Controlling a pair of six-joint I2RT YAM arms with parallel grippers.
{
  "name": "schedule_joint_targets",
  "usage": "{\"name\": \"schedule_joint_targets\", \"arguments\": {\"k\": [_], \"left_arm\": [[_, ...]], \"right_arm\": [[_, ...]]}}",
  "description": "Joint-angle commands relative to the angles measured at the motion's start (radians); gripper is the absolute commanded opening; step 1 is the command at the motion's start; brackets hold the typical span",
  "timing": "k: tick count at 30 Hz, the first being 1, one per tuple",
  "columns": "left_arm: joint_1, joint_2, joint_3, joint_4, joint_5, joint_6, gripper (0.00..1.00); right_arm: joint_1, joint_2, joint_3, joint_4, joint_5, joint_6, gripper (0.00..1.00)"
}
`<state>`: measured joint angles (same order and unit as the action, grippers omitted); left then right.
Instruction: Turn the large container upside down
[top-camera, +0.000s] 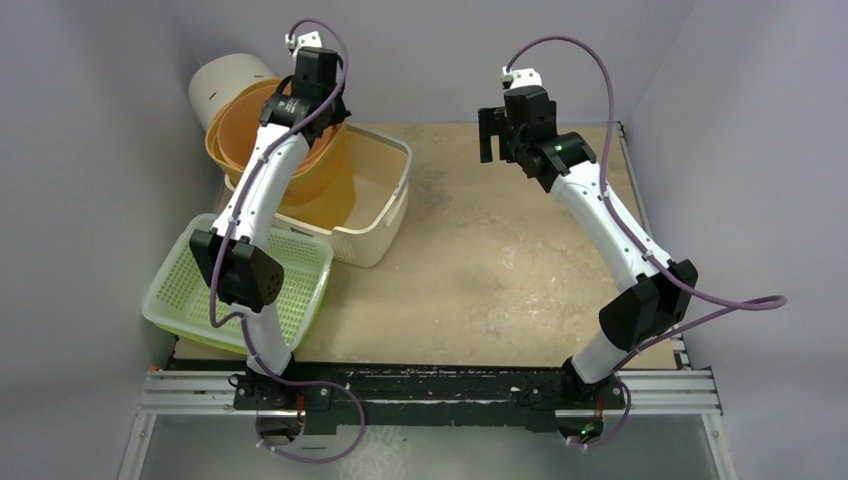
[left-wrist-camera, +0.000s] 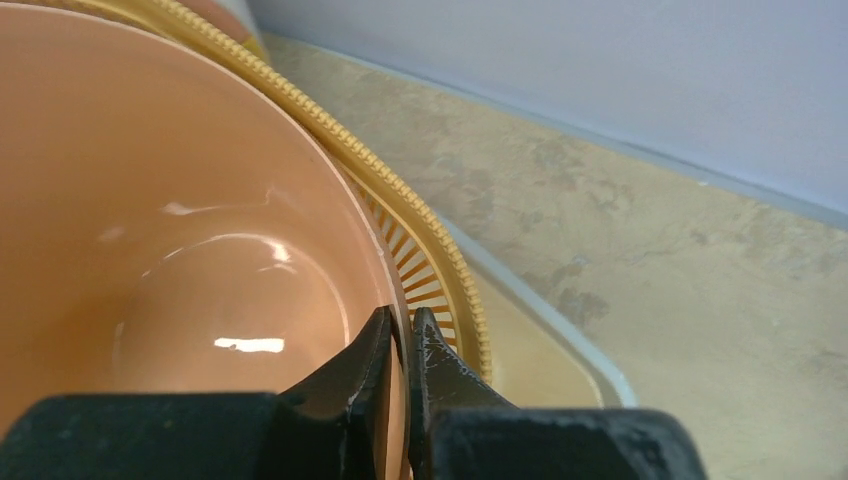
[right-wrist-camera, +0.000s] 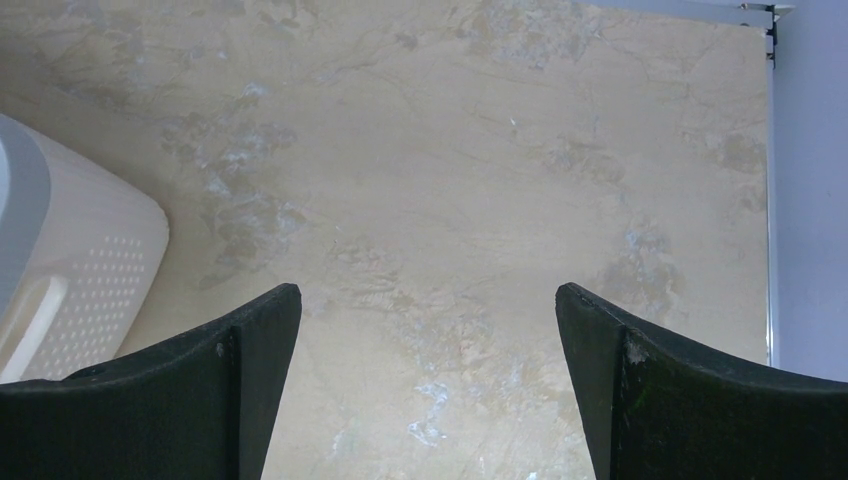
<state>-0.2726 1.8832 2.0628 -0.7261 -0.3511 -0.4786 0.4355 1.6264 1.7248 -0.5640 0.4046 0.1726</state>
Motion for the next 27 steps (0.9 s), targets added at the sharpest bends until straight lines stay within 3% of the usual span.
{"name": "schedule_joint_targets", "arguments": {"k": [1,10,15,22,27], "left_arm": [[0.02,-0.036,0.116,-0.253,-0.201,0.088,0.0],[0.018,-0.272,0.106,-0.053,-0.358,0.109,0.0],[0.018,-0.423,-0.012,0.155,-0.355,0.098,0.0],[0.018,-0.483,0.028,0.255,-0.311,0.083,0.0],[0.018,-0.549,0.014,0.384,-0.222,0.035,0.0]], "right_arm": [[-0.006,-0.042,0.012,0.038,0.026,0.005,0.99],[-0.016,-0.025,0.075,0.016,0.06,-0.006,0.99],[-0.031,-0.03,0.109,0.013,0.067,0.023,0.98],[-0.05,-0.034,0.147,0.012,0.099,0.028,0.98],[-0.136,-0.05,0.193,0.015,0.073,0.068,0.98]]}}
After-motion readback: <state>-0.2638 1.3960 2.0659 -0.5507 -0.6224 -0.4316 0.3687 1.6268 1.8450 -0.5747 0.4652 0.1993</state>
